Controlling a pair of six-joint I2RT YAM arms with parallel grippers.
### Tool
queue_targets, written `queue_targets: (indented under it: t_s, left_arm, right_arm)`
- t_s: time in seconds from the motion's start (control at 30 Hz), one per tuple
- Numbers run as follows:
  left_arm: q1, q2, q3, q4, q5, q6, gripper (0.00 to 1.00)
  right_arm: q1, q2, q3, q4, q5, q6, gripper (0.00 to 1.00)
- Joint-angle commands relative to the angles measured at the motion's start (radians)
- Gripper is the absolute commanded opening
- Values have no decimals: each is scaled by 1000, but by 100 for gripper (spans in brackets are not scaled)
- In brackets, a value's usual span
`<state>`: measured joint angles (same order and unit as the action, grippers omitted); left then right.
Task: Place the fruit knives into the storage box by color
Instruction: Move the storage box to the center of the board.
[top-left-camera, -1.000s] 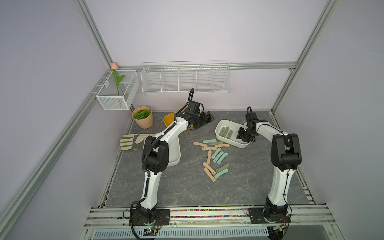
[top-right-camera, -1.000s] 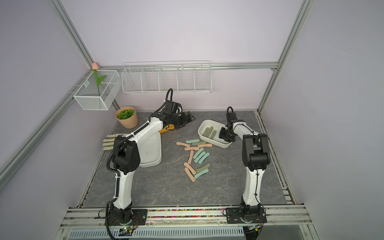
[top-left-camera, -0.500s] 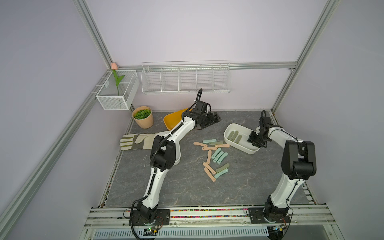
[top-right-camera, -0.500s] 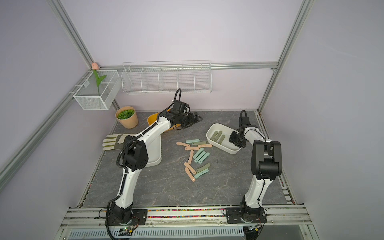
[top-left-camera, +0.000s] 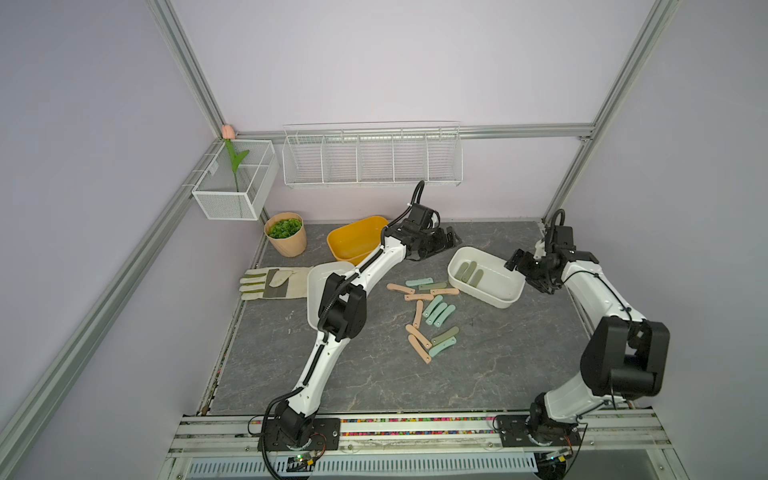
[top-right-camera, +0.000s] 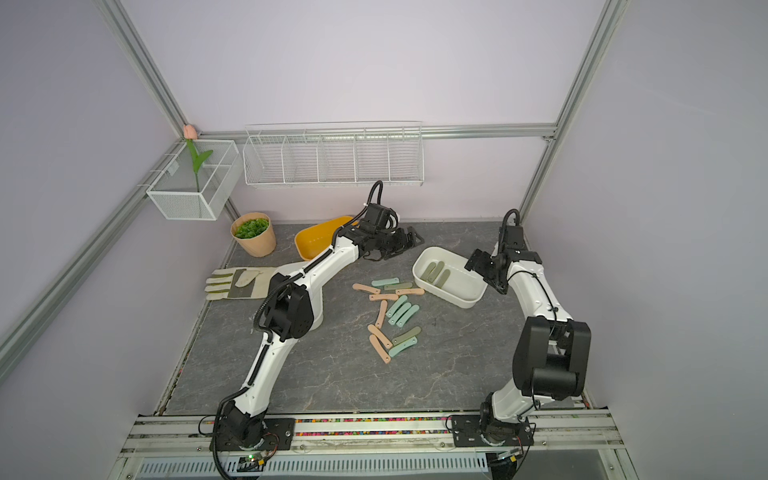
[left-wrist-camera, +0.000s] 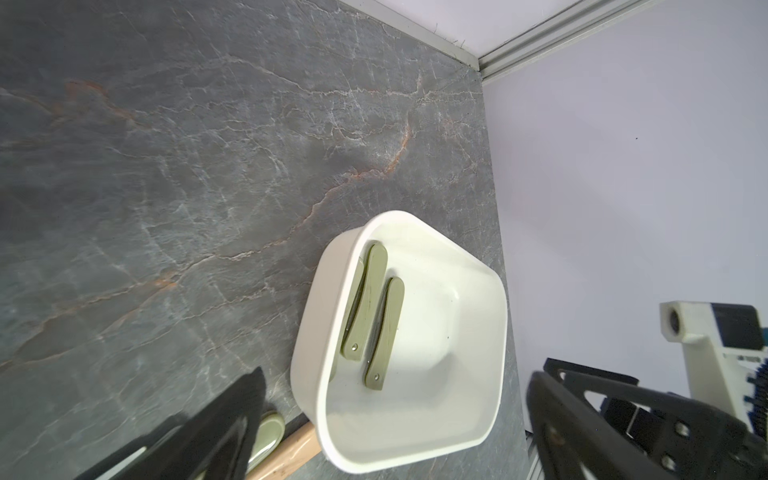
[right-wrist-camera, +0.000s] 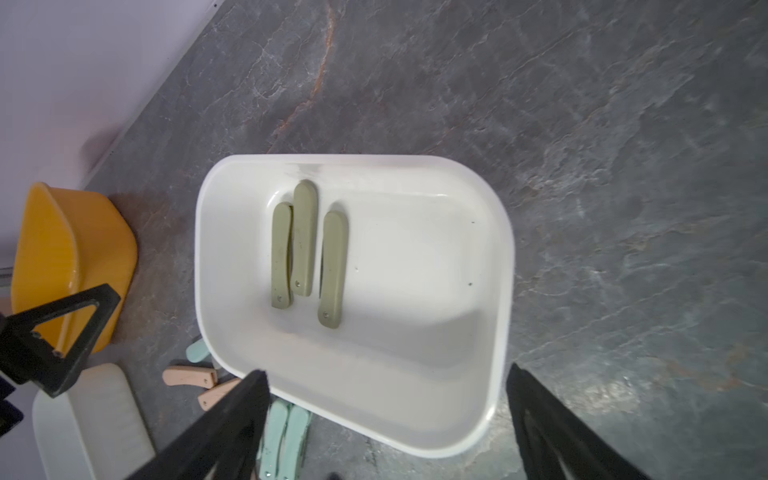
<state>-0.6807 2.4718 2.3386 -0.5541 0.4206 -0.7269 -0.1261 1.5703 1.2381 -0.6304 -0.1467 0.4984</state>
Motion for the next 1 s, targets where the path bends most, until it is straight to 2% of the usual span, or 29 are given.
queue_targets:
  t_s: [0.0,0.4,0.73,0.97]
  left_arm:
    - [-14,50,49,25,10,-29,99]
    - [-60,144,108,90,29,-100,99]
    - [-104,142,97,74,38,-103,99]
    - [-150,121,55,75,44,-105,99]
  right_arm:
    - [-42,-33,-52,-48,12,30,99]
    - [-137,-26,-135,-21,-59,45,99]
    - [-158,31,-131,13,-102,60,100]
    - [-211,71,-122,25,-127,57,100]
